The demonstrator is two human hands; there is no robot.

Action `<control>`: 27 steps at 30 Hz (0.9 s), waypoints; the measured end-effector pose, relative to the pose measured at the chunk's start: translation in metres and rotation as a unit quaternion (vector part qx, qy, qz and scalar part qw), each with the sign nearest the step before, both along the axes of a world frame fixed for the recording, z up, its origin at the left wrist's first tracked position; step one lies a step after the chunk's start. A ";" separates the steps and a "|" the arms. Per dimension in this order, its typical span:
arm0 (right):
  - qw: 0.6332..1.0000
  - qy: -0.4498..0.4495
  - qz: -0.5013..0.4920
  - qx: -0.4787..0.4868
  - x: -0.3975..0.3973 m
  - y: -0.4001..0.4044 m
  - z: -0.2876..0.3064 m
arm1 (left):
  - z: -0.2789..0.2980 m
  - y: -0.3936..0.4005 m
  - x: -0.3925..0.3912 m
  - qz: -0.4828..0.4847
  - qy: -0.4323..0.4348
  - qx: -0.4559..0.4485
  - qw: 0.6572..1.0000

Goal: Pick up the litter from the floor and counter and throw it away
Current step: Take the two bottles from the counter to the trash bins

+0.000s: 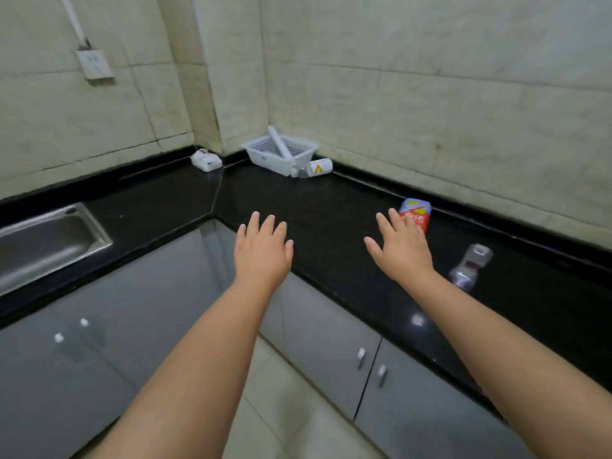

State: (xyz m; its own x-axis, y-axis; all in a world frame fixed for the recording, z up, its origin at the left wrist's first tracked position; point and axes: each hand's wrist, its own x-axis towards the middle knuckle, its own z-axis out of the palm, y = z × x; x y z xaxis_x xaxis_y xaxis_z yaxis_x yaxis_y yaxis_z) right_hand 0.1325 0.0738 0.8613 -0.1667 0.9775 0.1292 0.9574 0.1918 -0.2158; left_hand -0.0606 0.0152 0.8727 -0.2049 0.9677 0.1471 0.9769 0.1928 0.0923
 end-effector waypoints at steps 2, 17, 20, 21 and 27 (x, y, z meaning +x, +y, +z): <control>0.999 -0.005 -0.043 0.005 0.029 0.026 -0.004 | -0.004 0.038 0.020 -0.039 0.004 -0.003 0.999; 0.915 -0.015 -0.384 -0.120 0.167 0.143 -0.053 | -0.056 0.297 0.138 -0.330 0.041 -0.089 0.939; 0.898 0.010 -0.395 -0.194 0.168 0.142 -0.084 | -0.091 0.306 0.170 -0.351 0.025 -0.172 0.920; 0.889 0.028 -0.402 -0.217 0.167 0.140 -0.094 | -0.101 0.306 0.180 -0.363 0.034 -0.193 0.911; 0.854 0.135 -0.437 -0.247 0.153 0.142 -0.141 | -0.148 0.314 0.213 -0.418 0.153 -0.190 0.875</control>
